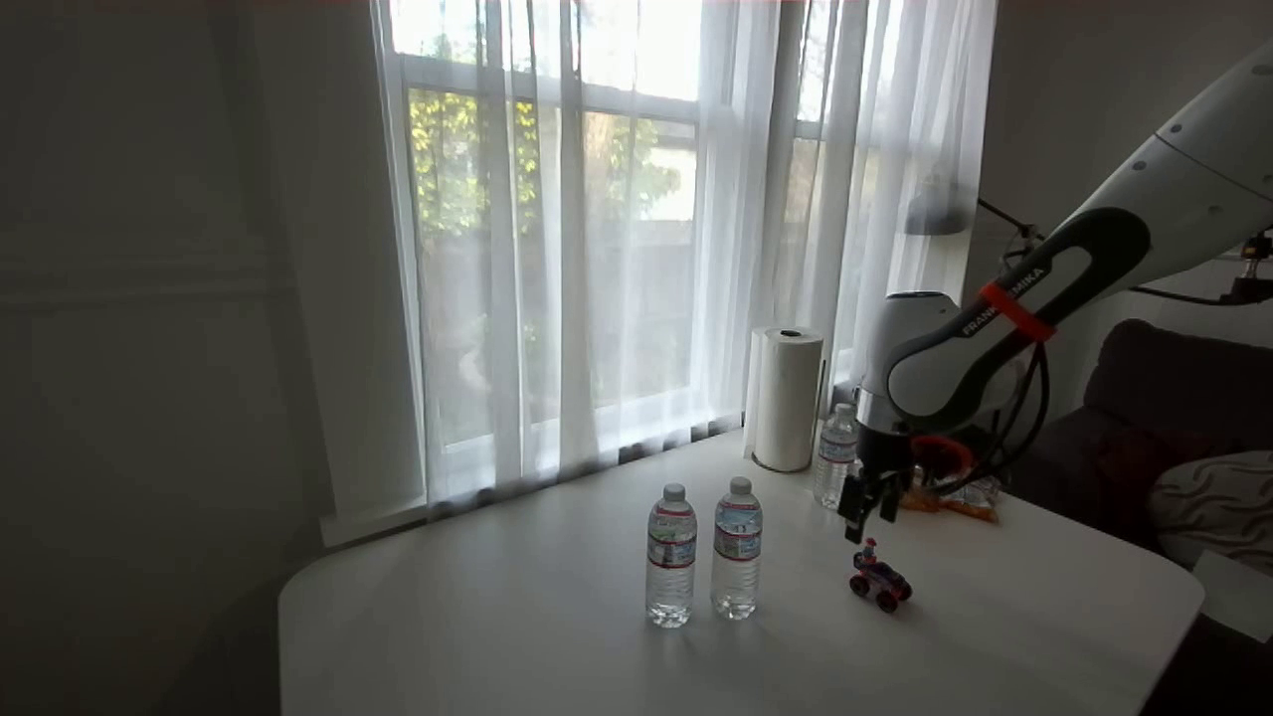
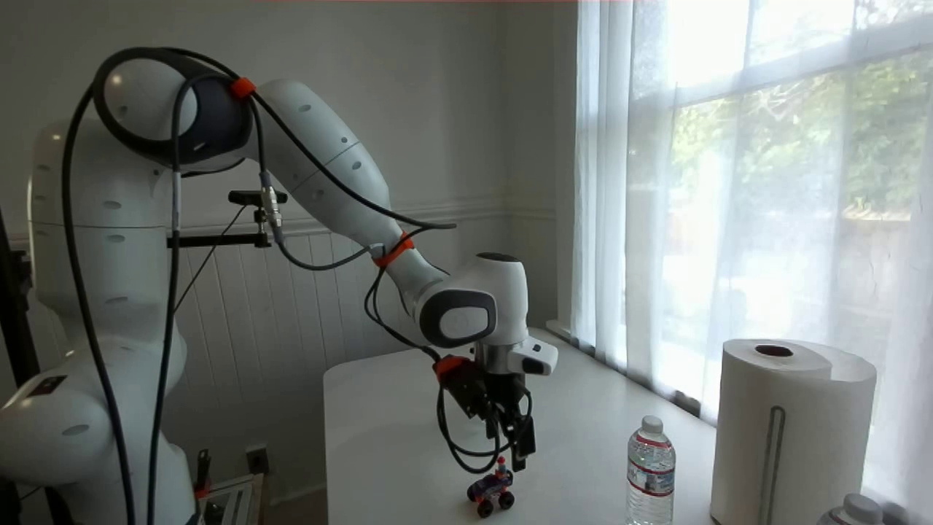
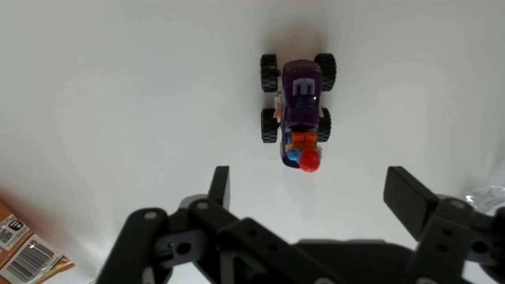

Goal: Pick up the small object on the right side of the toy car and put it on the toy car

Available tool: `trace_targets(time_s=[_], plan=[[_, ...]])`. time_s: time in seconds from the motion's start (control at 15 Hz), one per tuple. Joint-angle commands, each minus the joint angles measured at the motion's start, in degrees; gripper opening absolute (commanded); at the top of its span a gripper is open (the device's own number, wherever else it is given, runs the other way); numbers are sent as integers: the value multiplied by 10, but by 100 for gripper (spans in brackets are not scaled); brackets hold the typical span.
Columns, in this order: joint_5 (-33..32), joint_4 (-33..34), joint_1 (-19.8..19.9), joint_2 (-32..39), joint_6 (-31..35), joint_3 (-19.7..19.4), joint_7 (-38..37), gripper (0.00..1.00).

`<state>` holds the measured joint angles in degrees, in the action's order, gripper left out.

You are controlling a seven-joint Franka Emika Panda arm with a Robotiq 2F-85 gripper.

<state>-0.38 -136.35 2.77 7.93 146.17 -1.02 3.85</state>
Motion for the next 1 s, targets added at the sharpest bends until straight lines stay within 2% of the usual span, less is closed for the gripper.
trace_targets(time_s=[0.0,0.53,0.6,0.93], plan=[[-25,-16,-6,-60,-24,-5,-7,100],[-59,-8,-5,-133,-81,0,-19,100],[-40,1,-4,-107,-65,-3,-1,100],[-44,1,-4,-118,-73,-2,-1,100]])
